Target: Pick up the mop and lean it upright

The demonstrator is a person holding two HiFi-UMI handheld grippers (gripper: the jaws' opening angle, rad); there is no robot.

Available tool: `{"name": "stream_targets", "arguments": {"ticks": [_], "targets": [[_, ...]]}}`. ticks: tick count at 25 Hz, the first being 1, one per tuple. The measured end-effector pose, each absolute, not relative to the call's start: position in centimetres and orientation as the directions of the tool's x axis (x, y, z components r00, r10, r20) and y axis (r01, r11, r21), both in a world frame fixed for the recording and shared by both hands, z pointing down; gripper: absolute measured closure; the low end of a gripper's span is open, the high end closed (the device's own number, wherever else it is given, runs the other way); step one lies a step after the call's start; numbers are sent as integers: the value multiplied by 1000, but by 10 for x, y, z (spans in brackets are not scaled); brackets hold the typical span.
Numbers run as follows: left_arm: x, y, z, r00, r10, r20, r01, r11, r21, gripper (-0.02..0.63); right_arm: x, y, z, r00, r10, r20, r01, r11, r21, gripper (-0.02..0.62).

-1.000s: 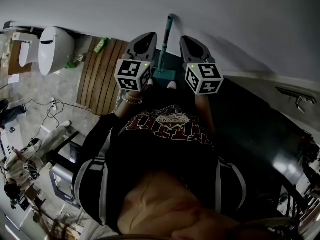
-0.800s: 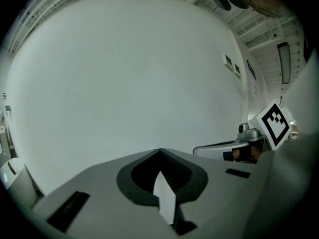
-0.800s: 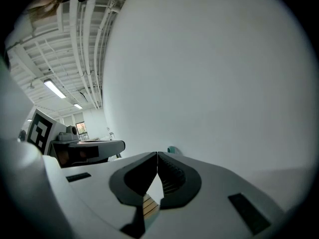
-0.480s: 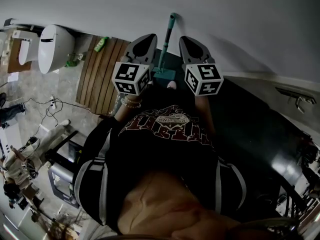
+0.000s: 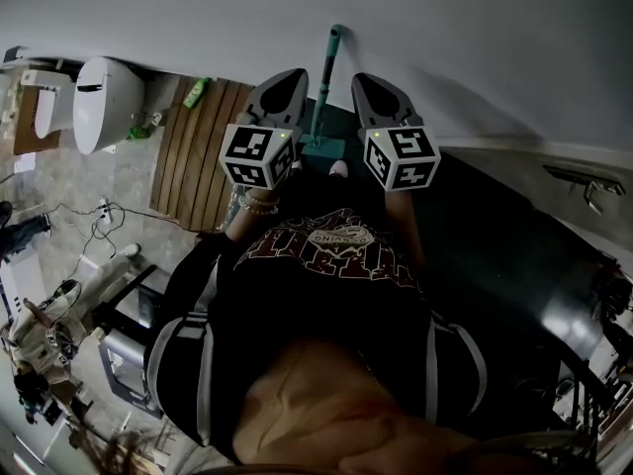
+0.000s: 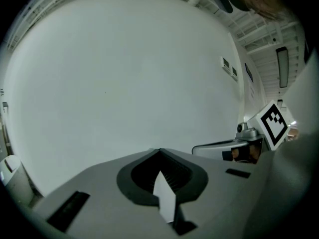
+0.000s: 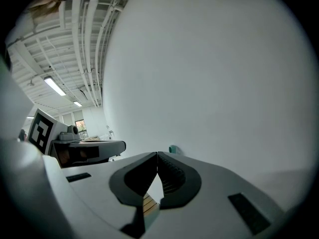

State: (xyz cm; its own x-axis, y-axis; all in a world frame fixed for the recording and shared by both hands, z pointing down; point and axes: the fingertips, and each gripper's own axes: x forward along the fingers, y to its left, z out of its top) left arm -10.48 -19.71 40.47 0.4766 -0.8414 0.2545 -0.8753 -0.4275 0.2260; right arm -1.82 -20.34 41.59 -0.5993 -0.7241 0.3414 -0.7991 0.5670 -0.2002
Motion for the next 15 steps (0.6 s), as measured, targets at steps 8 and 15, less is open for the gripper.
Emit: {"name": "stream_targets", "arguments": {"ticks": [8, 15], "targets": [[-98, -196, 408, 483, -835, 263, -872, -431, 233, 561, -12, -201, 418, -597, -723, 347, -800, 566, -200, 577], [-103, -193, 407, 484, -834, 264, -871, -431, 235, 561, -18, -197, 417, -602, -721, 345, -798, 566, -209, 577]]}}
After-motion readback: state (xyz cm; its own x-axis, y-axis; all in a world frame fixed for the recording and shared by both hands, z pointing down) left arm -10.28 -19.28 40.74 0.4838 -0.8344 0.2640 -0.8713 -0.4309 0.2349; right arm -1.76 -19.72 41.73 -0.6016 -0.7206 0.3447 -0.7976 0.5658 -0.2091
